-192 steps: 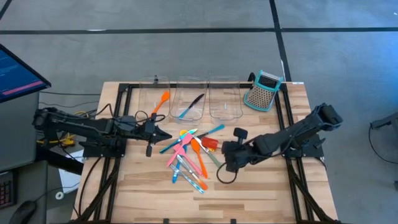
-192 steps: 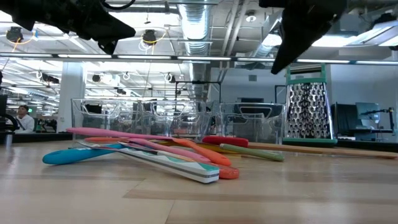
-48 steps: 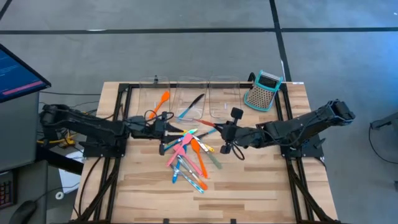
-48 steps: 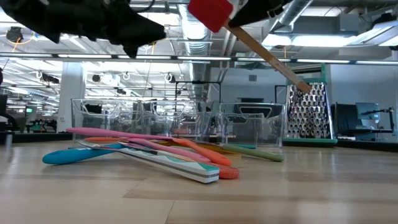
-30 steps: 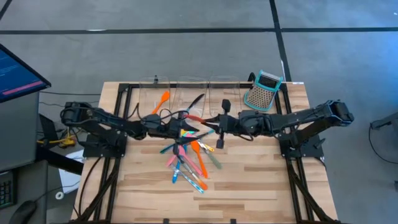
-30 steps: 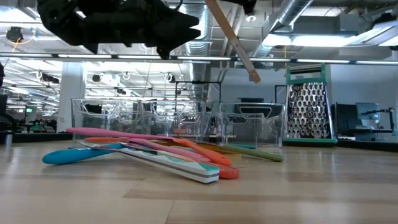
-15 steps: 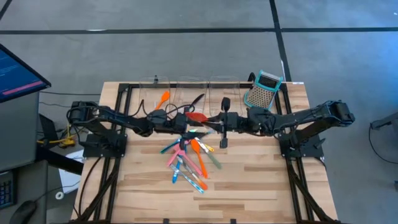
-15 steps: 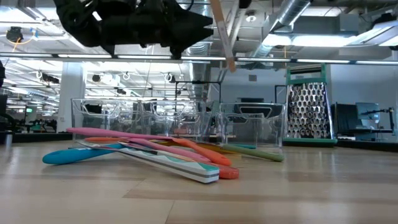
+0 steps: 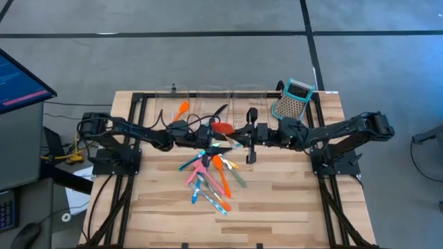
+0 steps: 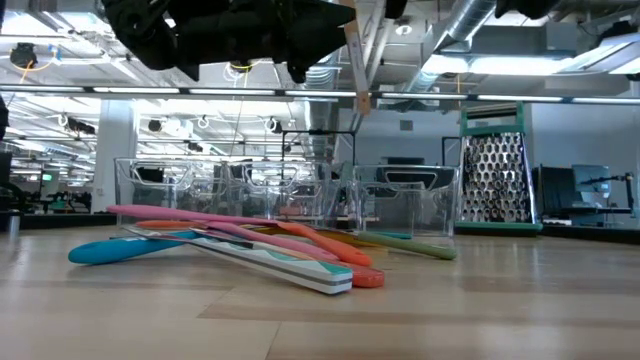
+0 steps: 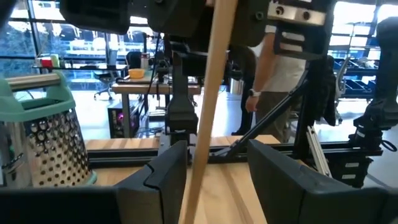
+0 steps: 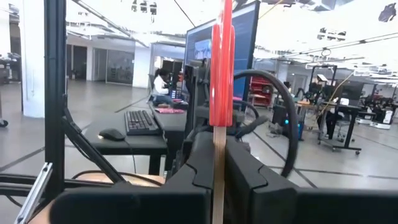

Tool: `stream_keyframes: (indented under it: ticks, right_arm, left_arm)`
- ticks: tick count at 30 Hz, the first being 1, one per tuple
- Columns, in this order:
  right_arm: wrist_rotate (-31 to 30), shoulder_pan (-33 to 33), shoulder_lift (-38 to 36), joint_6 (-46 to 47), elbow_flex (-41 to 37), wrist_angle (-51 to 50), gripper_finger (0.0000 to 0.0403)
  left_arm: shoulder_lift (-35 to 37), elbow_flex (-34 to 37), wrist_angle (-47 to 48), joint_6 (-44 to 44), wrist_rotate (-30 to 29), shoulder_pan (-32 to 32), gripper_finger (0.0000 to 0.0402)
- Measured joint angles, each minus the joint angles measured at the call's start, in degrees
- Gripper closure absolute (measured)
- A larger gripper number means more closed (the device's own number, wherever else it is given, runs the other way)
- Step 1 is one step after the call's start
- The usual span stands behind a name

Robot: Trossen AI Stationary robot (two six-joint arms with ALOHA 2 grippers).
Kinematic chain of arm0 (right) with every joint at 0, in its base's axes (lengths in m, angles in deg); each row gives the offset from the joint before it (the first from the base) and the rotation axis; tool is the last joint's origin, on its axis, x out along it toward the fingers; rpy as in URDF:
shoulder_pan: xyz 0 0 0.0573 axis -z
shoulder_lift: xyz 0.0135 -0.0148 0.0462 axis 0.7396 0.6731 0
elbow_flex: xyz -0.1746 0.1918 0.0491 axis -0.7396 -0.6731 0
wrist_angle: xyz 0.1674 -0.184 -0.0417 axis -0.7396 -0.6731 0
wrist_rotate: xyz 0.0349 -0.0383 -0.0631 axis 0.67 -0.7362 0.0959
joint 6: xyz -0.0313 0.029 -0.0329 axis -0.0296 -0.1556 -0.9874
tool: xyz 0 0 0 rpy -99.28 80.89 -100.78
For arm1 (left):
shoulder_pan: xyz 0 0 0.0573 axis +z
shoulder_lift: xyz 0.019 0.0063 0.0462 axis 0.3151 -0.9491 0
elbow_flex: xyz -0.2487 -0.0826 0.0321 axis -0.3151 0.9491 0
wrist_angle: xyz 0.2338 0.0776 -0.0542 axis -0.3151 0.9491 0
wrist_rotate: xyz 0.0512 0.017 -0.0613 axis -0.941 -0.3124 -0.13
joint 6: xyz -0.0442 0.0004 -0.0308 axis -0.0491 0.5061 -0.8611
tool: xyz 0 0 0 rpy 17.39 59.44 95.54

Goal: Pick & Place Kitchen Items
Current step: Put the red spatula into the left transparent bin

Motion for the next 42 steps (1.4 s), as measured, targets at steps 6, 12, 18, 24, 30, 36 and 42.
stream_keyframes:
  ticks: [6, 12, 18, 24, 30, 36, 42]
  right_arm:
    - [0.0, 0.0, 0.0, 0.0, 0.0, 0.0, 0.0396]
    - [0.0, 0.0, 0.0, 0.0, 0.0, 0.1, 0.0396]
    - [0.0, 0.0, 0.0, -0.1, 0.0, 0.1, 0.0396]
    - [0.0, 0.0, 0.0, -0.1, 0.0, 0.2, 0.0396]
    - [0.0, 0.0, 0.0, -0.1, 0.0, 0.2, 0.0396]
    - [0.1, 0.0, 0.0, 0.0, 0.0, 0.2, 0.0396]
    - [-0.1, 0.0, 0.0, 0.5, 0.0, 0.2, 0.0396]
  left_arm:
    - [-2.6, -1.5, 0.0, 0.0, -0.1, 0.2, 0.0244]
    - [-2.9, -1.6, -0.9, 0.0, -0.3, 0.2, 0.0244]
    - [-2.9, -1.6, -1.0, 0.0, -0.3, 0.2, 0.0244]
    - [-2.9, -1.6, -1.0, 0.0, -0.3, 0.2, 0.0273]
    - [-2.9, -1.6, -1.0, 0.0, -0.3, 0.2, 0.032]
    - [-2.9, -1.6, -1.0, 0.0, -0.4, 0.2, 0.0358]
    - [-2.9, -1.5, -0.9, 0.4, 0.0, 0.2, 0.0391]
